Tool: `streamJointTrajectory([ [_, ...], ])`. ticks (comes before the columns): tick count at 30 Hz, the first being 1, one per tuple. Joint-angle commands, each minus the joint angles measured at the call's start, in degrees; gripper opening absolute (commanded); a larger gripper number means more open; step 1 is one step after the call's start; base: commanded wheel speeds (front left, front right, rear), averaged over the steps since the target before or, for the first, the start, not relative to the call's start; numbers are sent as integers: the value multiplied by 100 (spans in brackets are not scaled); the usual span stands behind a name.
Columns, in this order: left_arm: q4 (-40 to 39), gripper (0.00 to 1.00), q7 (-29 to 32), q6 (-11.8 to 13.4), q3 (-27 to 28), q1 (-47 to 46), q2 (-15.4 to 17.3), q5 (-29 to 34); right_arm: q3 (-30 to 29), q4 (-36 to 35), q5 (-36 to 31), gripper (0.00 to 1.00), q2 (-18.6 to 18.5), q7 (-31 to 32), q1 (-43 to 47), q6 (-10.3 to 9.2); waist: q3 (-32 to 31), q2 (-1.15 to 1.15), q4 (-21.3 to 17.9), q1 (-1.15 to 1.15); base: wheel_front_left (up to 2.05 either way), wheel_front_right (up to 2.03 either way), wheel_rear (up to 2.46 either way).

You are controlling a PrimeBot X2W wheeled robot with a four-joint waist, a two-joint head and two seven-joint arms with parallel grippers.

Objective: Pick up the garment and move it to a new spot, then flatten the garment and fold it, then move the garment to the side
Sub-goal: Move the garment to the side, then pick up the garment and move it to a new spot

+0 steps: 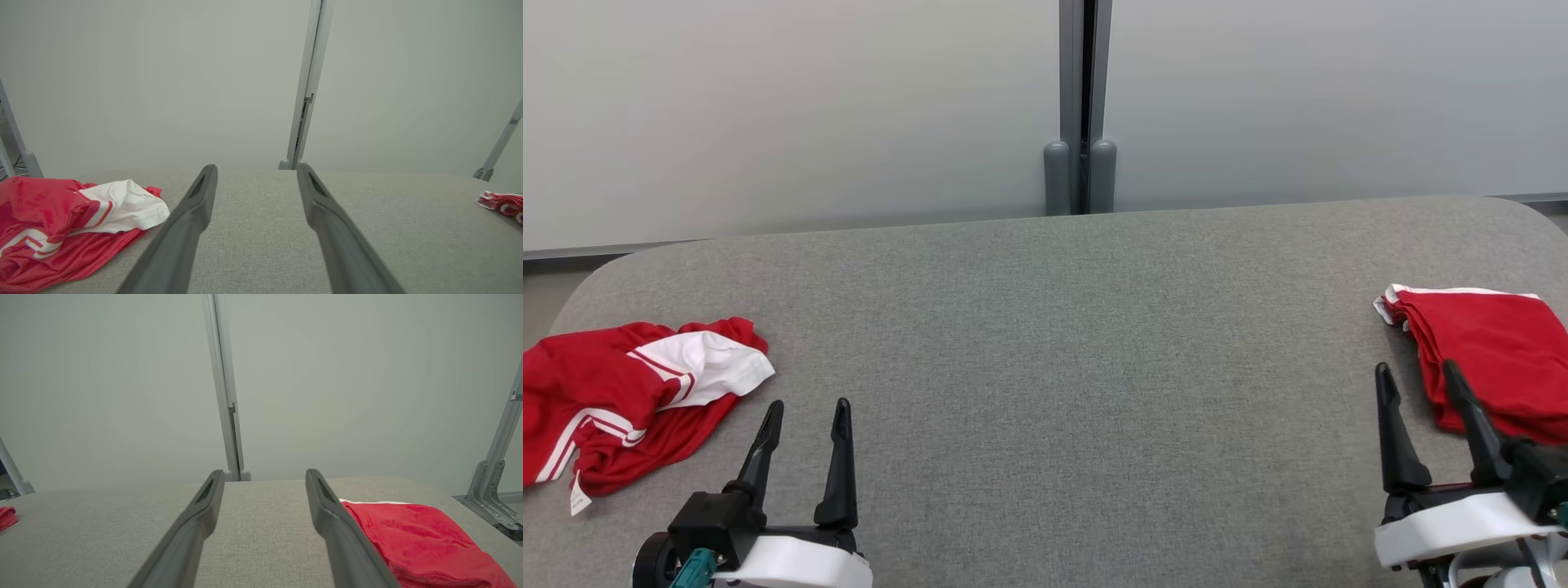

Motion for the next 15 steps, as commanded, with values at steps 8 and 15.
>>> streamJointTrajectory([
  [8,87,100,0,-41,143,-24,-65,137,126,-176,38,100,38,-25,135,-1,13,0,-34,0,0,0,0],
  [15,112,100,0,-128,181,-54,-125,213,188,-148,46,100,24,-26,125,-1,31,0,-20,0,0,0,0],
])
